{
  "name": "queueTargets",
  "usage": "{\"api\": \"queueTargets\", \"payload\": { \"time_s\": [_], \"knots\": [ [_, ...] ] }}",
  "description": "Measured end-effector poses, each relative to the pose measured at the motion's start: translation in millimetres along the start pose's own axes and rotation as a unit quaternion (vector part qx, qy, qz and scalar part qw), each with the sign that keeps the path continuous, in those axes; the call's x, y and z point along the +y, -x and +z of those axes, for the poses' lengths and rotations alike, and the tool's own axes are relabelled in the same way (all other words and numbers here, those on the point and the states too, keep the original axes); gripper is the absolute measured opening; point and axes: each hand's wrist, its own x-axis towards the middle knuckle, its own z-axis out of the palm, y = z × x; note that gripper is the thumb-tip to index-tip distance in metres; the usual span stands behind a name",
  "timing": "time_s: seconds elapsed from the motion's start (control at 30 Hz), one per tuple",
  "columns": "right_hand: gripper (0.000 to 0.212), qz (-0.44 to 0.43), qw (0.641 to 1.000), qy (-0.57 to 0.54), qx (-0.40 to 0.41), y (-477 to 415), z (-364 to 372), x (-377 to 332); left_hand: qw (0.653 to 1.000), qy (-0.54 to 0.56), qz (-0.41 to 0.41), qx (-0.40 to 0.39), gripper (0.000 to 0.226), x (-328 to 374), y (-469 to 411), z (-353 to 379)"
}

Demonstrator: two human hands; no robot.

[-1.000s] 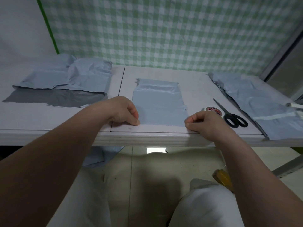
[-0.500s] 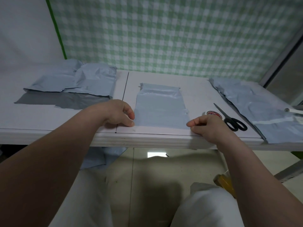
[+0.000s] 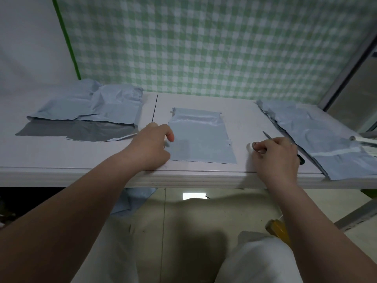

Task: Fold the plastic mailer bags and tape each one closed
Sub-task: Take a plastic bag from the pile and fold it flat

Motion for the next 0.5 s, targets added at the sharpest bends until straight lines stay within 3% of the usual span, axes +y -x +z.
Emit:
{"api": "queueTargets", "payload": {
  "time_s": [0.17,0.27,0.3,0.37,0.43,0.5],
  "knots": [
    [0.026,-0.008,0.999,0.026,-0.026,-10.0,1.8,2.8,0.996,0.065,0.065,0.024,0.025,18.8,5.4,0.5],
    [0.014,-0.024,0.991,-0.129,-0.015,-9.9,-4.6,-4.0,0.989,0.119,0.085,0.022,0.024,29.4,8.8,0.5],
    [0.011,-0.016,0.972,-0.231,-0.038,-6.2,-10.8,-10.1,0.985,0.148,0.086,0.022,0.025,32.4,9.7,0.6],
    [0.010,-0.011,0.890,-0.431,-0.145,6.7,-24.5,-24.0,0.972,0.223,0.078,0.015,0.033,38.7,12.0,-0.2],
    [0.009,-0.039,0.826,-0.514,-0.227,18.3,-30.0,-31.2,0.949,0.308,0.058,-0.004,0.041,44.7,14.6,-1.1],
    [0.011,-0.066,0.790,-0.551,-0.261,25.2,-26.5,-33.6,0.928,0.370,0.040,-0.019,0.044,47.8,16.7,-0.9]
  ]
}}
